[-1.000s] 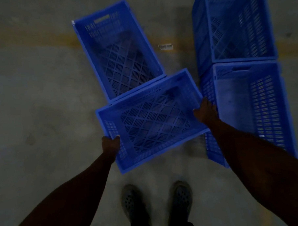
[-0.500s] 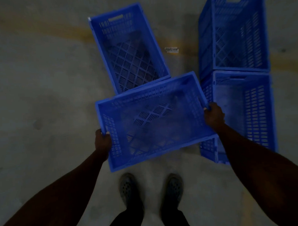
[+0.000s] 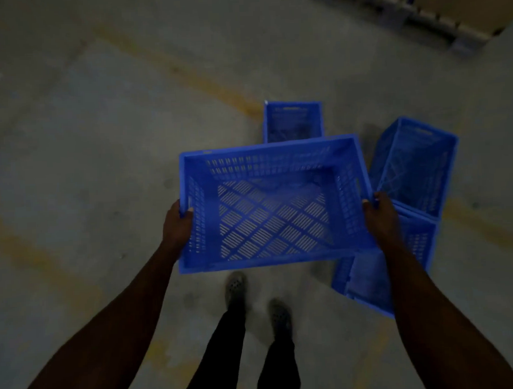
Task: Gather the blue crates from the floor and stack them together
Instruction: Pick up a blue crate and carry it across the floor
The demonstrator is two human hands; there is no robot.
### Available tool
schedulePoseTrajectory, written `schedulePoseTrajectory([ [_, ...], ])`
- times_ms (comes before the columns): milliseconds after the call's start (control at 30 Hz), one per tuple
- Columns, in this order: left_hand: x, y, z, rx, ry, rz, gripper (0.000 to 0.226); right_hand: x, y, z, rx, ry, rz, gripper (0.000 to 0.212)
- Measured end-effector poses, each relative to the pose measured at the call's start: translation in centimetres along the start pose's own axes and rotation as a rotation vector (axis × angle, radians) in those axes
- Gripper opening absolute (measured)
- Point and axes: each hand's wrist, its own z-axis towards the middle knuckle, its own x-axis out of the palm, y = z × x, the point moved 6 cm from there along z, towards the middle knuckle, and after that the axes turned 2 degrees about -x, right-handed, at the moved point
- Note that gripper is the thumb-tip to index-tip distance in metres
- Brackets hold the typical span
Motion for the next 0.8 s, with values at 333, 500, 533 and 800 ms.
schedulePoseTrajectory([
  [333,-22.5,-0.4,-22.6,0.006,-0.345,-0.258,0.030,-4.8,25.6,-13.0,-0.396,0.251,-0.107,0.034],
  [500,-30.3,4.7,-33.0,-0.028,-0.584,-0.396,0.025,0.0,34.6,-22.2,-0.591,0.401,-0.136,0.017],
  [533,-31.8,6.3,-35.1,-0.052,-0.642,-0.425,0.025,1.3,36.1,-24.3,-0.637,0.428,-0.154,0.015],
  [800,-42.7,21.3,-49.9,-0.198,-1.012,-0.572,0.026,14.0,45.8,-45.8,-0.812,0.660,-0.104,0.035],
])
